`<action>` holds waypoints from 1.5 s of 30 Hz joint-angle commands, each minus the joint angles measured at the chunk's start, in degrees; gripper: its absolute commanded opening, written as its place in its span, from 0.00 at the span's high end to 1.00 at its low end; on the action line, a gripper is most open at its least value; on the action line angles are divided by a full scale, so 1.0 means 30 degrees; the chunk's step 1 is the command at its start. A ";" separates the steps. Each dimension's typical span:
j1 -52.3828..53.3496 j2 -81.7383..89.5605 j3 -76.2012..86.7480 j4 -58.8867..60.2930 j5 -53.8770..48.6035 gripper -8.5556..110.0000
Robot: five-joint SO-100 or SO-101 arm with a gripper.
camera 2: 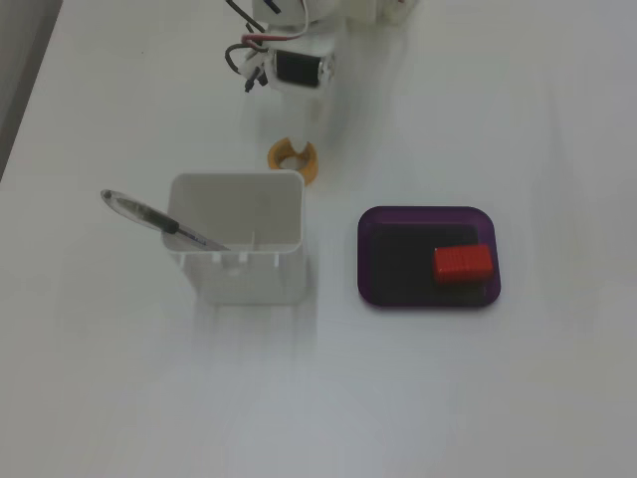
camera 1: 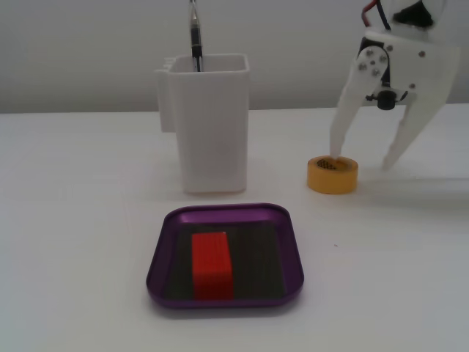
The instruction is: Grab up the yellow tape and put it in the box.
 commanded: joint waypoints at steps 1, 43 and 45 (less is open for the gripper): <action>-0.0176 0.0059 0.0146 -0.0557 0.0029 0.78; -0.9170 0.9082 -0.0645 -0.2168 0.0908 0.93; -0.9053 0.7852 -0.0645 -0.3047 0.0908 0.93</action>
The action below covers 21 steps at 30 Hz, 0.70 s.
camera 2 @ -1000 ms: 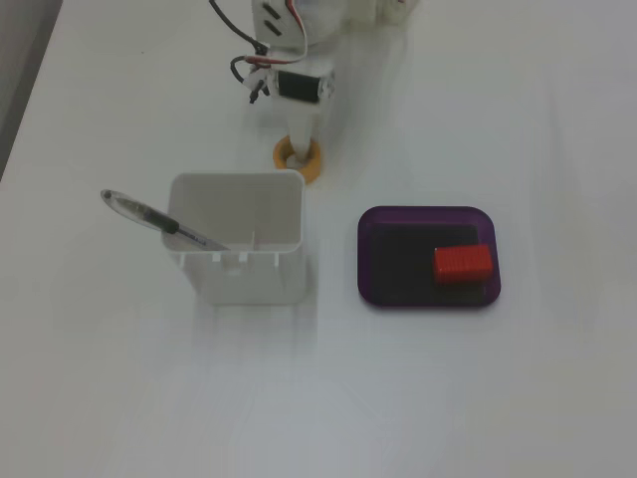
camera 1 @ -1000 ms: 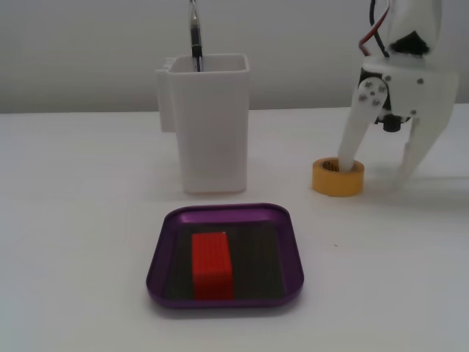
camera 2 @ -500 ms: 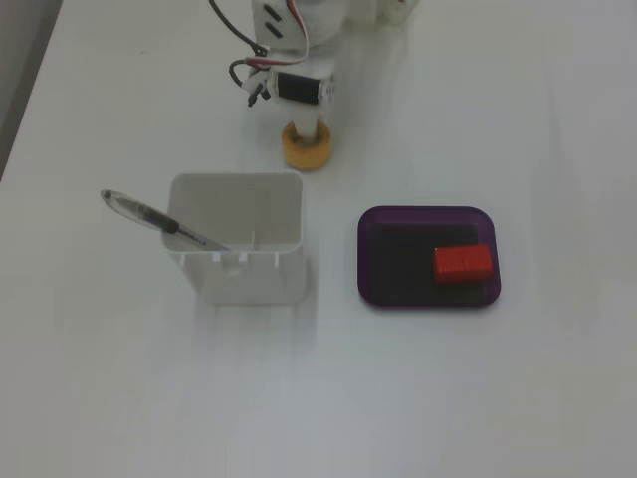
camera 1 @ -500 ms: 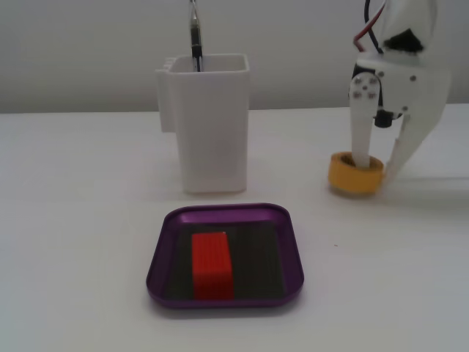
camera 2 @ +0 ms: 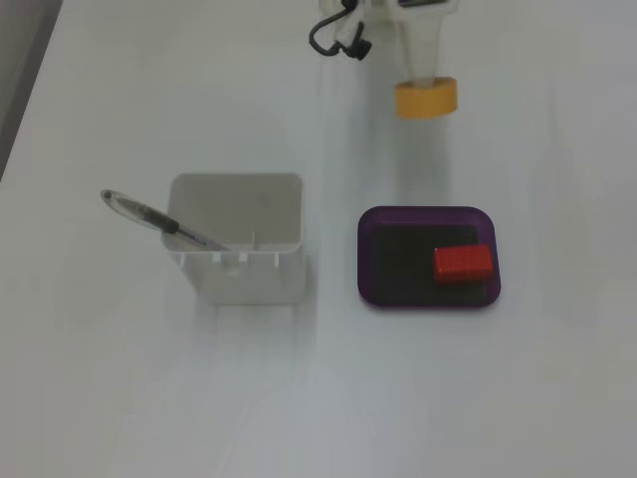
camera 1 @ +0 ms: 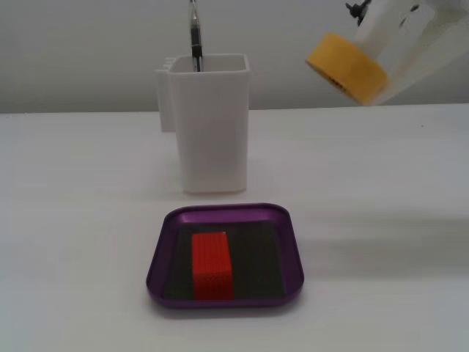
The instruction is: Grab up the yellow tape and put it in the box.
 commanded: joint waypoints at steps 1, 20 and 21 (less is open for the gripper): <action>-0.0234 -0.1494 -0.0615 -0.1523 0.0117 0.93; -0.0205 -1.4854 -0.8115 -0.2607 0.1465 0.93; -0.0205 -1.5117 -0.8291 -0.2637 0.1406 0.93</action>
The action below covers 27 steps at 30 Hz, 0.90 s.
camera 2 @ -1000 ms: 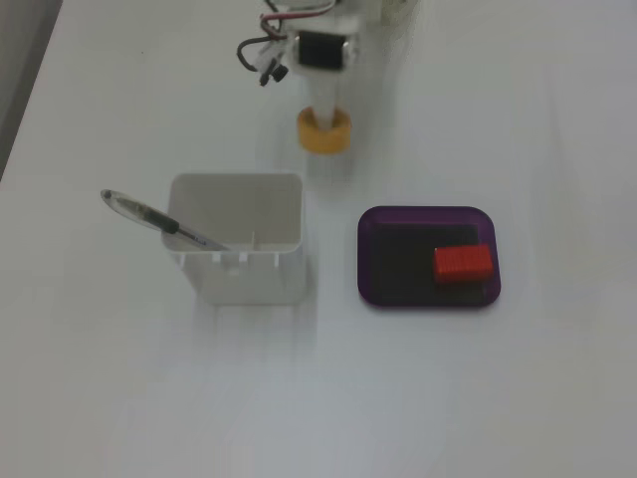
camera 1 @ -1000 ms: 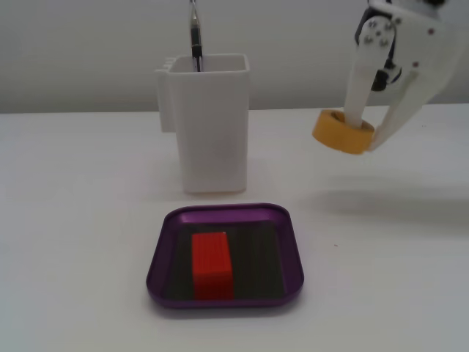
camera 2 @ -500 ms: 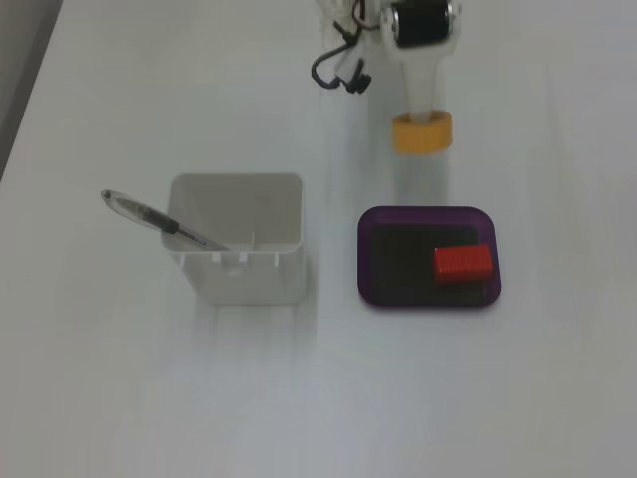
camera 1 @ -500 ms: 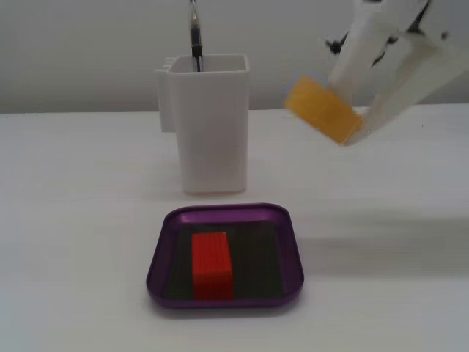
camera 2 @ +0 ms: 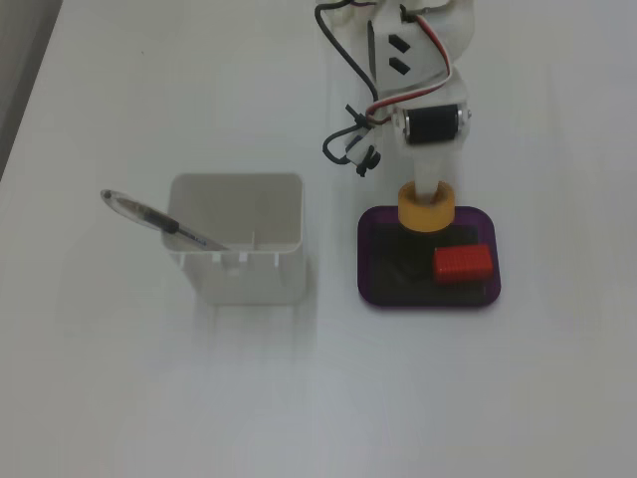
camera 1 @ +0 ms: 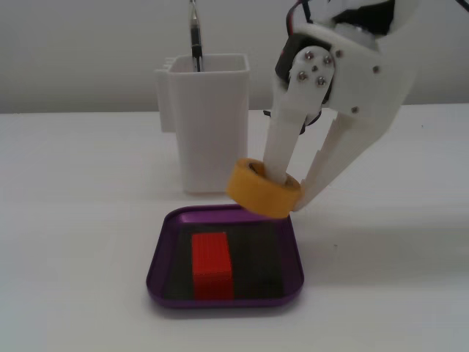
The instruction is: Grab up the yellow tape and put it in the box.
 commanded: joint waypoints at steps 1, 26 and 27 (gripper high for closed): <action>-0.0059 -0.0498 -0.1406 -0.0176 -0.0029 0.93; 0.1289 -0.2988 -0.3164 0.1113 0.0117 0.80; 0.1260 -0.2666 -0.3340 0.1406 0.0146 0.80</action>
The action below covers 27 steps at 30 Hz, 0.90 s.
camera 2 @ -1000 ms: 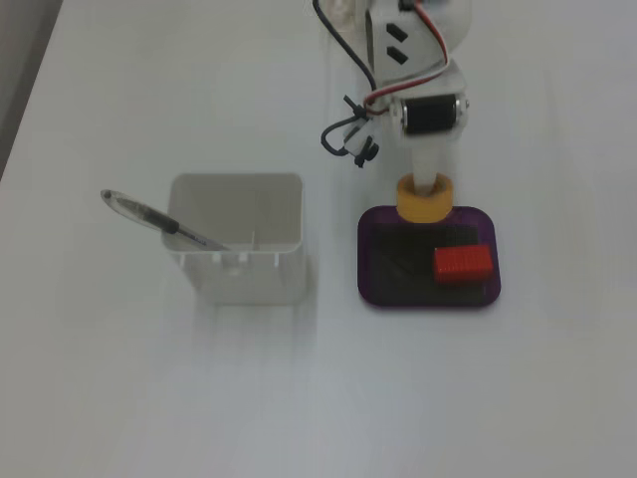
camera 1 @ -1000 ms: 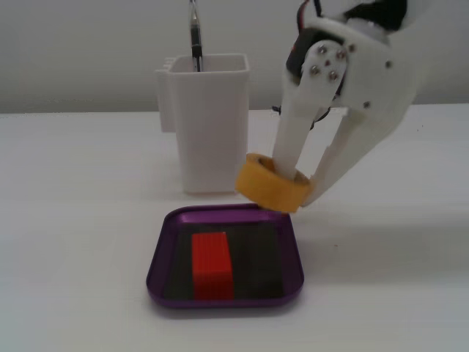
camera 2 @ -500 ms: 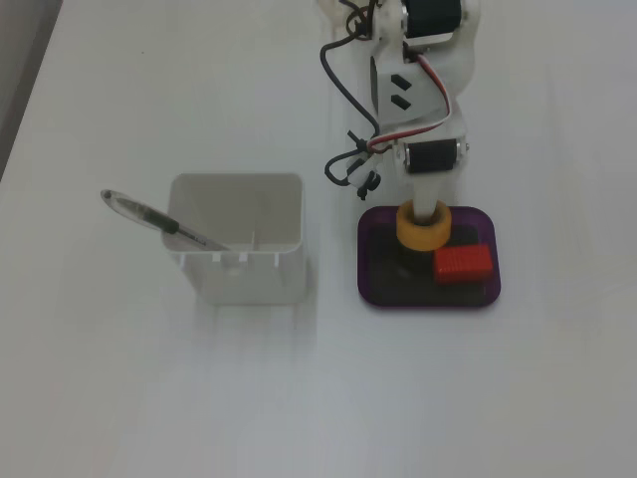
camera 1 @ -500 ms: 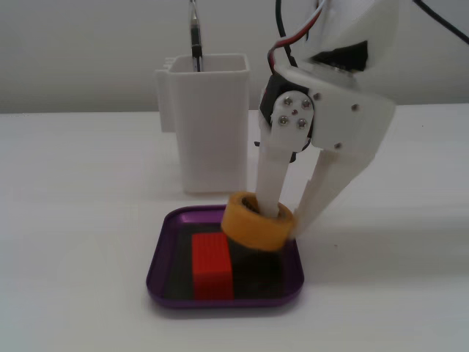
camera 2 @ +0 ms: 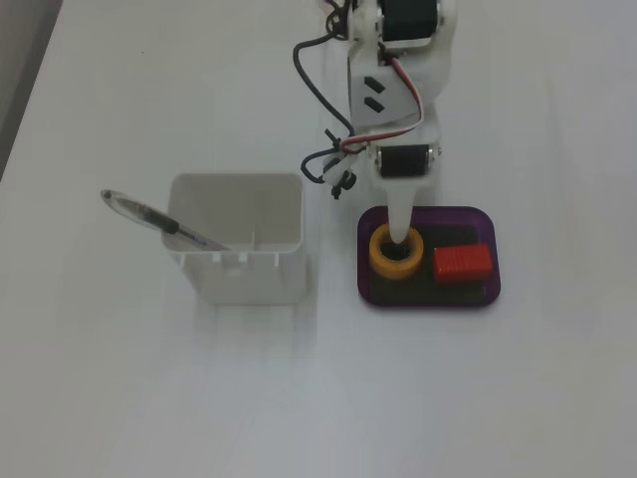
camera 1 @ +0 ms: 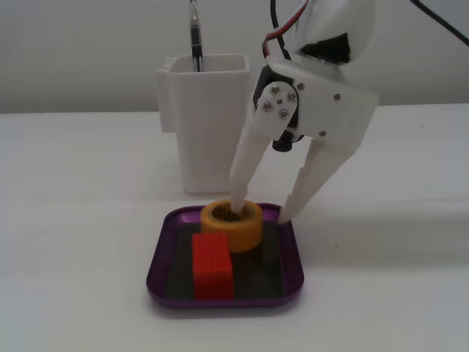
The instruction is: Grab up the yellow tape and put it in the box.
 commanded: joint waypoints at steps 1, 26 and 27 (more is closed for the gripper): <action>-0.0234 0.1172 -0.1230 0.0967 0.0146 0.79; -0.0527 2.3379 1.0400 0.6182 0.0176 0.79; -0.0498 2.4258 1.1953 0.5508 0.0000 0.79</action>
